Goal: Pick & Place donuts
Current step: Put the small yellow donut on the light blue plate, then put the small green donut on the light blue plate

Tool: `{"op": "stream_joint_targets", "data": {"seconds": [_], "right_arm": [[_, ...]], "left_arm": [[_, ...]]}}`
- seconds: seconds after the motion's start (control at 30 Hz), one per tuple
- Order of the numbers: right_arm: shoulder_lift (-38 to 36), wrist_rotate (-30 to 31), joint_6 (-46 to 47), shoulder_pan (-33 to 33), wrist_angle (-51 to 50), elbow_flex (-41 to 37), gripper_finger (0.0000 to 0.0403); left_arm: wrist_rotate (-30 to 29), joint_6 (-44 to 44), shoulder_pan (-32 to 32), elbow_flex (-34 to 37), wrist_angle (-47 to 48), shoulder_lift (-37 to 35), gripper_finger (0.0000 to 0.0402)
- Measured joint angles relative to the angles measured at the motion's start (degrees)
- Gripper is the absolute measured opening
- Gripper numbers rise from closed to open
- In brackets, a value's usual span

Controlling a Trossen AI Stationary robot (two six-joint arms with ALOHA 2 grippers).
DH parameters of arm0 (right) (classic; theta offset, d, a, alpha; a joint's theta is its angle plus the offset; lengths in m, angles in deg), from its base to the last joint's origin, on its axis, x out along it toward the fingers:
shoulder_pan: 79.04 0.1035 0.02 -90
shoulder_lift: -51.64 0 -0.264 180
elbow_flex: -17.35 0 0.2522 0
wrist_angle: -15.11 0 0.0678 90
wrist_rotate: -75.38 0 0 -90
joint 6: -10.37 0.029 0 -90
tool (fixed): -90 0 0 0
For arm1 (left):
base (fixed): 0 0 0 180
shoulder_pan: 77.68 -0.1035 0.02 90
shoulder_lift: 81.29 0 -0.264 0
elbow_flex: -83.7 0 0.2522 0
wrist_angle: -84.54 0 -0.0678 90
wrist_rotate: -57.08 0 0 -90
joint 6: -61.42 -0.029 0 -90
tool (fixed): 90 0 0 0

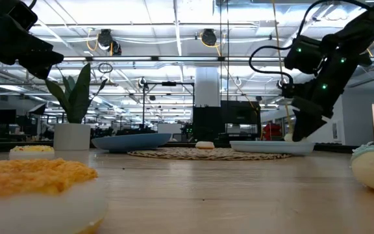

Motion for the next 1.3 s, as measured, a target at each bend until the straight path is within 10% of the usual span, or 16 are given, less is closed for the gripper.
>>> {"op": "stream_joint_targets", "data": {"seconds": [0.33,0.8,1.3], "right_arm": [[0.0,-0.14,2.59,0.0,3.56,0.0,0.0164],[0.0,-1.02,2.62,0.17,5.81,-0.02,0.0279],[-3.6,-30.53,11.25,6.72,15.05,-0.02,0.028]], "left_arm": [[0.0,0.0,0.01,0.0,-0.02,-0.02,0.015],[0.0,0.0,0.02,0.0,-0.01,-0.01,0.015],[-0.01,0.0,0.01,0.0,-0.02,-0.02,0.015]]}}
